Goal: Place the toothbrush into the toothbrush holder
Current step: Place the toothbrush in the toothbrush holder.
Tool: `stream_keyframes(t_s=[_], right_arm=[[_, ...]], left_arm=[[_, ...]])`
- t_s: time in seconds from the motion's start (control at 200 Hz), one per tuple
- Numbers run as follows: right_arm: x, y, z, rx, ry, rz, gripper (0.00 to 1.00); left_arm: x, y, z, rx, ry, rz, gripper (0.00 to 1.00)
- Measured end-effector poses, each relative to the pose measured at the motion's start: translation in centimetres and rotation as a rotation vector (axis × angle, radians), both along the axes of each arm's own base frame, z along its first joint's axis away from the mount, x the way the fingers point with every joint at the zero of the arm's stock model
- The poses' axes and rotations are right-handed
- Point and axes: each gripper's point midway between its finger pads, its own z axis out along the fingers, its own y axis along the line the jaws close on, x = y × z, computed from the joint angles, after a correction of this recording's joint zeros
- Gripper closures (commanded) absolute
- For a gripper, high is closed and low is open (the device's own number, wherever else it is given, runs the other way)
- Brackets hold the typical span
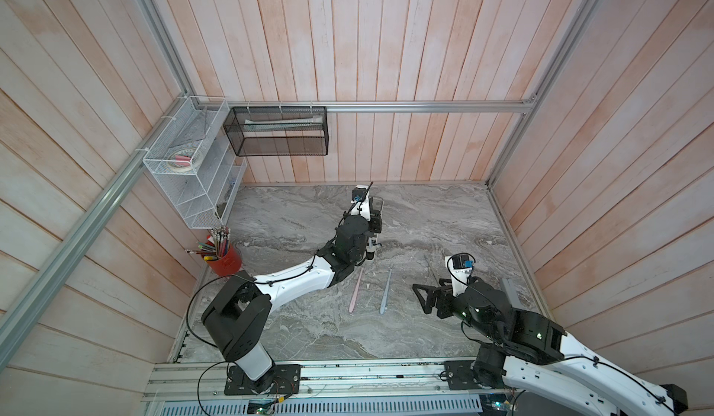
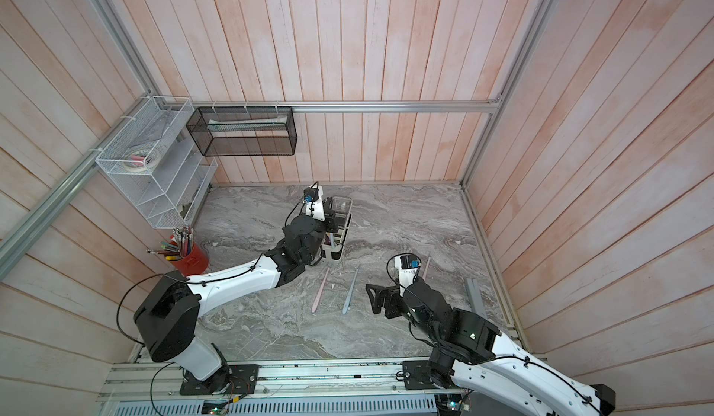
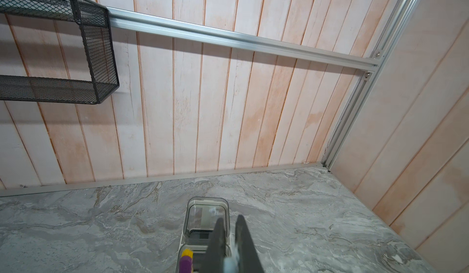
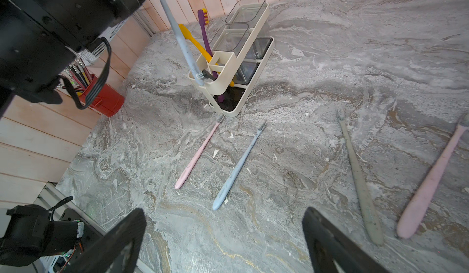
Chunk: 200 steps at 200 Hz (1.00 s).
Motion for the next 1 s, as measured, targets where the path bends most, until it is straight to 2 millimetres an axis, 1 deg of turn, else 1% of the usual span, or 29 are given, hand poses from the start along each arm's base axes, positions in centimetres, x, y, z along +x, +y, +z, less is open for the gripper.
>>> stream_keyframes(t_s=[0.085,0.175,0.445,0.66,0.79,1.0], right_arm=[[-0.1,0.1,0.0,0.002,0.001,0.005,0.02],[-0.1,0.1,0.1,0.004,0.0,0.009,0.02],[-0.1,0.2,0.2,0.008,-0.003,0.016,0.02],[-0.1,0.3,0.2,0.002,-0.007,0.02,0.02],[-0.1,0.3,0.2,0.004,-0.01,0.023,0.02],[-0.1,0.4,0.3,0.009,-0.013,0.023,0.02]], left_arm=[[0.4,-0.2,-0.6,0.008,0.0,0.005,1.0],[0.7,-0.3,-0.6,0.005,-0.011,0.01,1.0],[0.9,0.0,2.0,-0.019,-0.099,0.031,1.0],[0.8,0.1,2.8,-0.017,-0.136,0.035,1.0],[1.0,-0.1,2.4,-0.019,-0.137,0.034,1.0],[1.5,-0.6,0.8,0.002,-0.116,0.032,1.0]])
